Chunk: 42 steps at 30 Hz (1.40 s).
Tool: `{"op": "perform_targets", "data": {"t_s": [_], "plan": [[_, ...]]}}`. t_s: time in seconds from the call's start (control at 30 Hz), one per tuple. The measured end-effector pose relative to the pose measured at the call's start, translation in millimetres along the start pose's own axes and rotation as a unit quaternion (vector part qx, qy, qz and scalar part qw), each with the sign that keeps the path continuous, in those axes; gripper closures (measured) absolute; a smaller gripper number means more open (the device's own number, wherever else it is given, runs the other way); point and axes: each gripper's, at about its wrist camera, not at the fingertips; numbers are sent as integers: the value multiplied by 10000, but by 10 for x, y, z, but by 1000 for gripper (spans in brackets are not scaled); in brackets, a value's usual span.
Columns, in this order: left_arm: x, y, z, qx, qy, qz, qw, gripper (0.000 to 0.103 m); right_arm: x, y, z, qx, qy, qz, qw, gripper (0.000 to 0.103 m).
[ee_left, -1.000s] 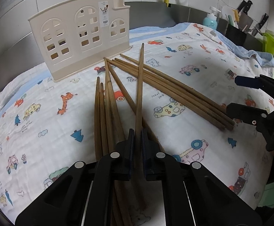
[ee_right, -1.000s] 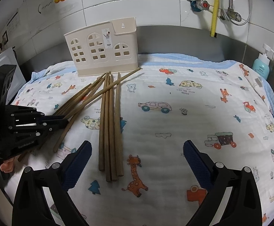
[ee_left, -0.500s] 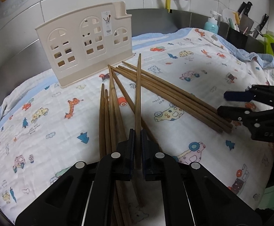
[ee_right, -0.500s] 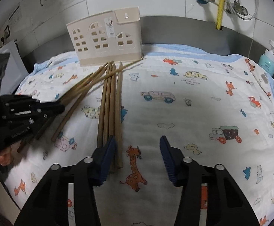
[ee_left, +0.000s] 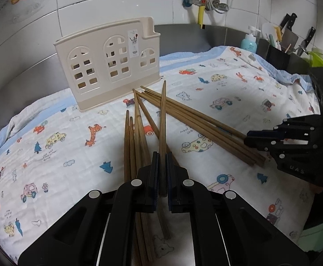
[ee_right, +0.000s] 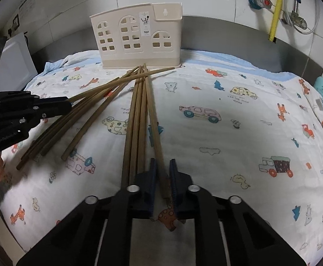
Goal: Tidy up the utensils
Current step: 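Lift the held chopsticks upright with both tools toward the beige holder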
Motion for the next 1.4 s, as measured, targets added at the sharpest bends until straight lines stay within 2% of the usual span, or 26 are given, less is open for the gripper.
{"op": "perform_targets", "data": {"t_s": [0.3,0.73,1.0,1.1,1.4], "plan": [[10,-180,-32,-10,-141,185,9997,98,3,-134,-43,46,7,288,9996,96],[4,-632,-140,66,-470,639,9968,98,-232,-817,-133,69,-118,1119,9936,96],[35,-828,-226,61,-737,836,9937,98,-451,-1066,-214,7,-277,1325,9908,96],[54,-883,-277,192,-845,871,9924,98,-489,-1126,-240,38,-317,1349,9904,96],[56,-962,-330,187,-1008,1023,9895,98,-537,-1203,-280,-7,-306,1399,9897,96]]}}
Point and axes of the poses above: each gripper's, at about its wrist camera, not at the fingertips, and y roughly the way its jaws point, z to its right, x to its underside, and after that the axes turned 6 degrees about -z, right-handed
